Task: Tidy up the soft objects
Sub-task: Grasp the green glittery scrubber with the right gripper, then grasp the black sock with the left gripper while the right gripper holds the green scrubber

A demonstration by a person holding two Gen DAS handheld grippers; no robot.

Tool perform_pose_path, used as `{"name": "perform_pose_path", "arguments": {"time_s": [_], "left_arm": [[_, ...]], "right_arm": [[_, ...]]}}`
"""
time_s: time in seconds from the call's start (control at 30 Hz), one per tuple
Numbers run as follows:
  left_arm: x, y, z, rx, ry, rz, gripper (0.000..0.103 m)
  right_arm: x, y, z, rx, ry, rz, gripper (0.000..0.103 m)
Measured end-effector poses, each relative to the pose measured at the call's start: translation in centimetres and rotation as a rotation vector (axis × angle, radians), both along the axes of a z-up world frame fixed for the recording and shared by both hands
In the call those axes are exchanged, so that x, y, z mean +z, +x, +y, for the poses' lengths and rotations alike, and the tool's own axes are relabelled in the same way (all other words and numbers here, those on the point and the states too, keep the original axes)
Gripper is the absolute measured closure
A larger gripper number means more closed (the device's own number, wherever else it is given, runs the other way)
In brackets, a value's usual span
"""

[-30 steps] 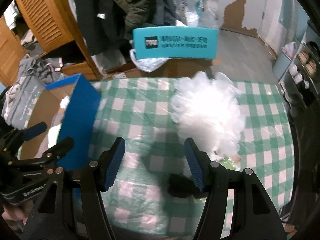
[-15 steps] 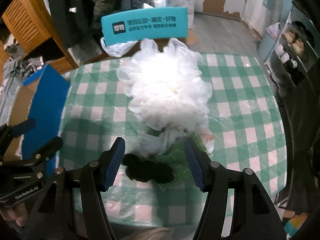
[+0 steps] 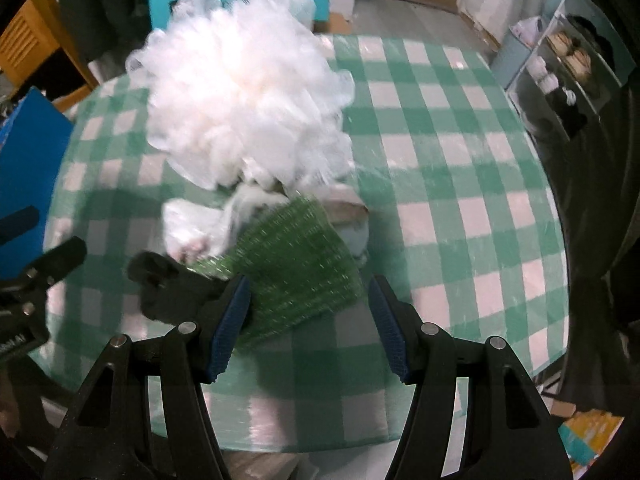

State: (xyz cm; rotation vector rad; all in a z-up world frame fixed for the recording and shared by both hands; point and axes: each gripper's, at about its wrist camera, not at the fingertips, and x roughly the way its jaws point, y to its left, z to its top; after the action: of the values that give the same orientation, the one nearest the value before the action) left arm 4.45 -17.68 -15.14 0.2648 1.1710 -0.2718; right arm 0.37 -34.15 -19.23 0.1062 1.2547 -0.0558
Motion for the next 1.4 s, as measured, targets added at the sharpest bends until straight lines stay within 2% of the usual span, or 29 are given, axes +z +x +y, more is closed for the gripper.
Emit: {"name": "perform_pose_path", "arguments": {"time_s": [0.17, 0.37, 0.53, 0.9, 0.97, 1.13, 1.3, 1.4], "left_arm": [[-1.0, 0.3, -0.6, 0.003, -0.007, 0.019, 0.022], [-2.7, 0.4, -0.6, 0.01, 0.024, 0.046, 0.022], [-2.6, 0.7, 0.0, 0.016, 0.028, 0.052, 0.022], [-1.6, 1.0, 1.3, 0.037, 0.019, 0.044, 0.022], [-1.4, 1.0, 1.5, 0.039, 0.014, 0.039, 0.016], [-1.7, 1.3, 1.7, 0.05, 0.003, 0.045, 0.015], [-2.3, 1.9, 1.0, 0.049, -0.042, 0.074, 0.015], [-2.8, 1.8, 0.1, 0.036, -0.044, 0.077, 0.015]], "right_arm": [[-1.6, -0.2, -0.3, -0.001, -0.011, 0.022, 0.042], [-2.8, 0.2, 0.3, 0.012, -0.056, 0.024, 0.042], [-4.0, 0.6, 1.5, 0.039, -0.069, 0.038, 0.042], [-4.2, 0.5, 4.8, 0.113, 0.014, 0.032, 0.042], [-4.4, 0.5, 5.4, 0.122, 0.026, 0.034, 0.042], [-4.6, 0.4, 6.5, 0.13, 0.021, 0.029, 0.042], [-4.6, 0.6, 6.6, 0.132, 0.042, 0.035, 0.069], [-4.5, 0.8, 7.0, 0.134, 0.056, 0.034, 0.073]]}}
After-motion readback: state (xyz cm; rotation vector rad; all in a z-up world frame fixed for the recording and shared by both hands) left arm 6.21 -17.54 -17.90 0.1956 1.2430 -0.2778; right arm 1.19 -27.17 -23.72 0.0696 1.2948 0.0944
